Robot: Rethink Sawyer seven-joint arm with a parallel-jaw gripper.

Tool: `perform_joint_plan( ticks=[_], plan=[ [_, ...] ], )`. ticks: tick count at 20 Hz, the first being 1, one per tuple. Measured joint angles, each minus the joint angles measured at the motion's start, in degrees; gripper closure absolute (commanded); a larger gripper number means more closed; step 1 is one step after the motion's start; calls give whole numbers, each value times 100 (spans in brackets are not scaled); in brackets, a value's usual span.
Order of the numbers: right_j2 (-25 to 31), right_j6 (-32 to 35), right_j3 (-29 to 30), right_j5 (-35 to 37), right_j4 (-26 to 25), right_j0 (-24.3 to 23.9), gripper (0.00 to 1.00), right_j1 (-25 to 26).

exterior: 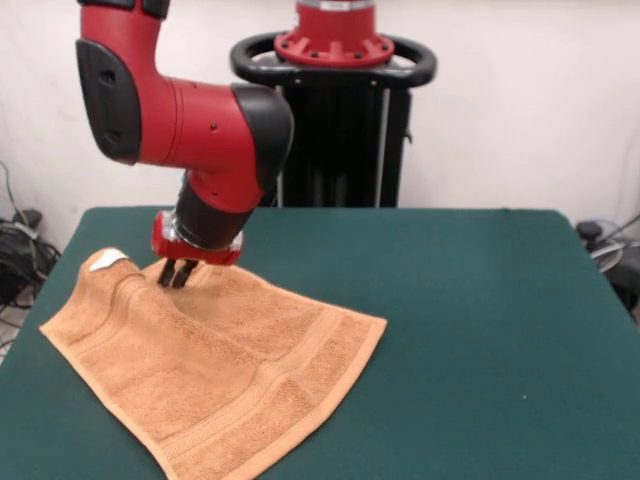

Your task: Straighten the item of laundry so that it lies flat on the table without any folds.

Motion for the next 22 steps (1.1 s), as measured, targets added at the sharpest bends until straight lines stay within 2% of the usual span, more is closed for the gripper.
perform_joint_plan(
  ticks=[16,22],
  plan=[
    [-2,0,101,0,-1,-217,100,-194],
    [23,0,255,-1,41,-452,100,-173]
  ],
)
